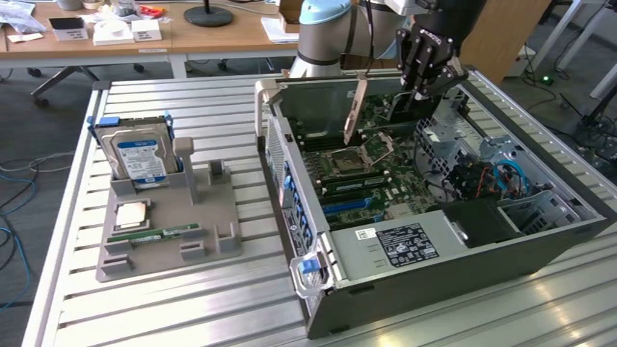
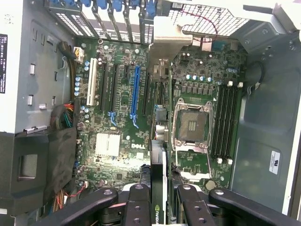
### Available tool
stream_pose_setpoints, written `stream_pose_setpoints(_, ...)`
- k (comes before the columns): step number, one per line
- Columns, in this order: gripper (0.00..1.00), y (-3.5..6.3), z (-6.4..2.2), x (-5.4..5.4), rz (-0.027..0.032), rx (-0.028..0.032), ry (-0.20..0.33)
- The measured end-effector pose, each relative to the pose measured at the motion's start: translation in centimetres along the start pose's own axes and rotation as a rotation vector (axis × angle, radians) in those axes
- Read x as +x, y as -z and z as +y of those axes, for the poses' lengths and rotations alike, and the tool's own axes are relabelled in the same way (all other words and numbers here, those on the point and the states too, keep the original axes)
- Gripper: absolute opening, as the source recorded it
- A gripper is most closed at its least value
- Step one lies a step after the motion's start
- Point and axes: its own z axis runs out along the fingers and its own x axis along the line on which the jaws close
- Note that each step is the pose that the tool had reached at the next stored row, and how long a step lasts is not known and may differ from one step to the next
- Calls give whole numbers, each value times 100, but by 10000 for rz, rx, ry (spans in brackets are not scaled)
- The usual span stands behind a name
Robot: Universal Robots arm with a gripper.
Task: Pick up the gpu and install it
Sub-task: 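Insert the gpu into the slot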
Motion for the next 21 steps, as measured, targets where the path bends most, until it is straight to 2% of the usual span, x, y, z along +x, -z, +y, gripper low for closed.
stream_pose_setpoints(12,27,-88,11,2,4,-1,0)
stream_pose_setpoints(21,27,-107,11,3,1,-1,0)
